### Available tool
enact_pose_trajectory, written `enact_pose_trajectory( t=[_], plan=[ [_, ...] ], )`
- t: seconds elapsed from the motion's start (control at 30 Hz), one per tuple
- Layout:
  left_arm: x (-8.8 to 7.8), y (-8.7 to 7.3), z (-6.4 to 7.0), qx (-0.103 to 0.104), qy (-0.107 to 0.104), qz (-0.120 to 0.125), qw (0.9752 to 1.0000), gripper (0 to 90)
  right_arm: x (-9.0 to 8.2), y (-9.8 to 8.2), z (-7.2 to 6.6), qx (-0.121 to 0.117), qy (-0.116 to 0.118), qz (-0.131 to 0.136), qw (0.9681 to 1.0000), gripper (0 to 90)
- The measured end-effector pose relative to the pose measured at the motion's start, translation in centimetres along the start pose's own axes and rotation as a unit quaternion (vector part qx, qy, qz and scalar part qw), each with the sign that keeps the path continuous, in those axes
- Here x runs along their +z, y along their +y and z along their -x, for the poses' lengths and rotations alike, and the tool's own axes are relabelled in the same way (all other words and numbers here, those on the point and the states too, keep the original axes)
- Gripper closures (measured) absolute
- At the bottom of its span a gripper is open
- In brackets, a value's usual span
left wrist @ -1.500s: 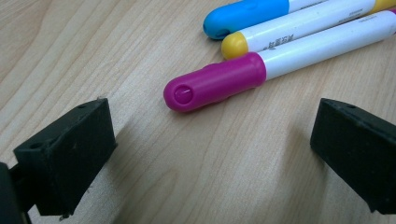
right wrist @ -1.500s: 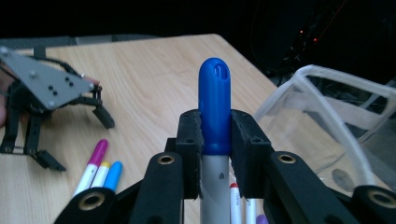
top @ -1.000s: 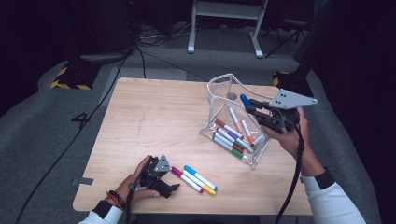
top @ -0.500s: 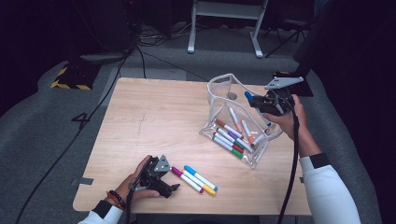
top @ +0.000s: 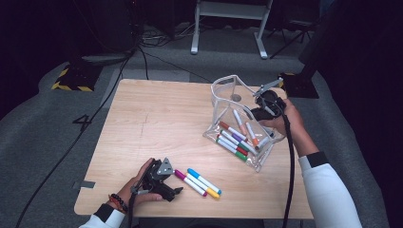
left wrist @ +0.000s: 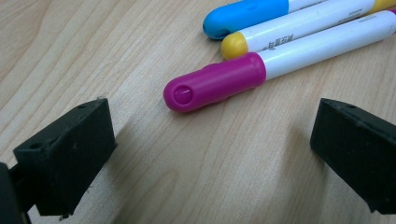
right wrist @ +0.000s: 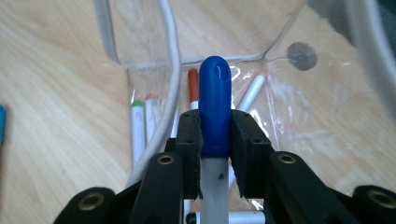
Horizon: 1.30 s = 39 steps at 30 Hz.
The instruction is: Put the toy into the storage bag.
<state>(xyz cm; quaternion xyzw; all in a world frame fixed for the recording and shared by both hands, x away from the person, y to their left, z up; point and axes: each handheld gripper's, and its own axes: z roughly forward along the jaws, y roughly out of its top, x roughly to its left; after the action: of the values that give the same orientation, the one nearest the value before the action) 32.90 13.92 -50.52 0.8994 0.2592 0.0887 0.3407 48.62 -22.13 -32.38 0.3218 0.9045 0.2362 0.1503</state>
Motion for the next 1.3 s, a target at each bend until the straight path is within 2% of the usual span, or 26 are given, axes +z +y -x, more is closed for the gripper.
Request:
enact_pose_trajectory(
  t=[0.07,0.13,0.2,0.33,0.4,0.53,0.6,0.73,0.87,0.93,0.97,1.03,1.1,1.2,1.27,1.3],
  plan=[
    [0.0,0.0,0.0,0.0,0.0,0.0,1.0,0.1,0.1,0.1,-0.4,-0.017,0.016,-0.008,0.9997,74.4],
    [0.0,0.0,0.0,0.0,0.0,0.0,1.0,0.2,0.1,0.1,-0.9,-0.028,0.019,-0.012,0.9993,74.4],
    [0.0,0.0,0.0,0.001,-0.001,0.001,1.0,0.2,0.1,0.2,-1.3,-0.04,0.039,-0.012,0.9984,74.2],
    [0.0,0.0,0.0,0.0,0.0,0.001,1.0,0.2,0.4,0.4,-2.0,-0.047,0.035,-0.016,0.9981,67.0],
    [0.0,0.0,0.0,0.001,0.0,0.0,1.0,0.2,0.3,0.3,-2.0,-0.045,0.021,-0.015,0.9986,65.1],
    [0.0,0.0,0.0,0.0,0.0,0.001,1.0,0.2,-0.7,-0.1,-1.7,-0.041,-0.005,0.017,0.999,65.7],
    [0.0,0.0,0.0,0.001,0.0,0.001,1.0,0.3,-1.5,-0.6,-1.5,-0.025,-0.001,0.046,0.9986,62.1],
    [0.0,0.0,0.0,0.001,0.0,0.001,1.0,0.4,-2.6,-1.5,-1.8,-0.022,0.002,0.073,0.9971,57.0],
    [0.0,0.0,0.0,0.001,0.0,0.002,1.0,0.4,-4.2,-2.5,-2.3,-0.019,0.014,0.118,0.9928,50.1],
    [0.0,0.0,0.0,0.001,0.001,0.001,1.0,0.4,-5.1,-2.9,-2.6,-0.021,0.01,0.134,0.9907,47.2],
    [0.0,0.0,0.0,0.0,0.001,0.001,1.0,0.4,-5.7,-3.2,-2.7,-0.016,0.024,0.148,0.9886,45.8],
    [0.0,0.0,0.1,-0.001,0.002,0.0,1.0,0.4,-6.4,-3.6,-3.1,-0.018,0.022,0.157,0.9872,43.9],
    [0.0,0.0,0.1,-0.001,0.002,0.001,1.0,0.4,-7.0,-4.0,-3.5,-0.019,0.032,0.173,0.9842,42.5],
    [0.0,0.0,0.1,-0.002,0.002,0.001,1.0,0.4,-7.5,-4.6,-4.6,-0.034,0.042,0.183,0.9815,39.0],
    [0.0,0.0,0.1,-0.001,0.002,0.001,1.0,0.4,-7.5,-4.9,-5.6,-0.044,0.051,0.188,0.9799,38.8],
    [0.0,0.0,0.1,0.0,0.002,0.0,1.0,0.4,-7.6,-5.1,-6.4,-0.055,0.052,0.195,0.978,40.4]
  ],
)
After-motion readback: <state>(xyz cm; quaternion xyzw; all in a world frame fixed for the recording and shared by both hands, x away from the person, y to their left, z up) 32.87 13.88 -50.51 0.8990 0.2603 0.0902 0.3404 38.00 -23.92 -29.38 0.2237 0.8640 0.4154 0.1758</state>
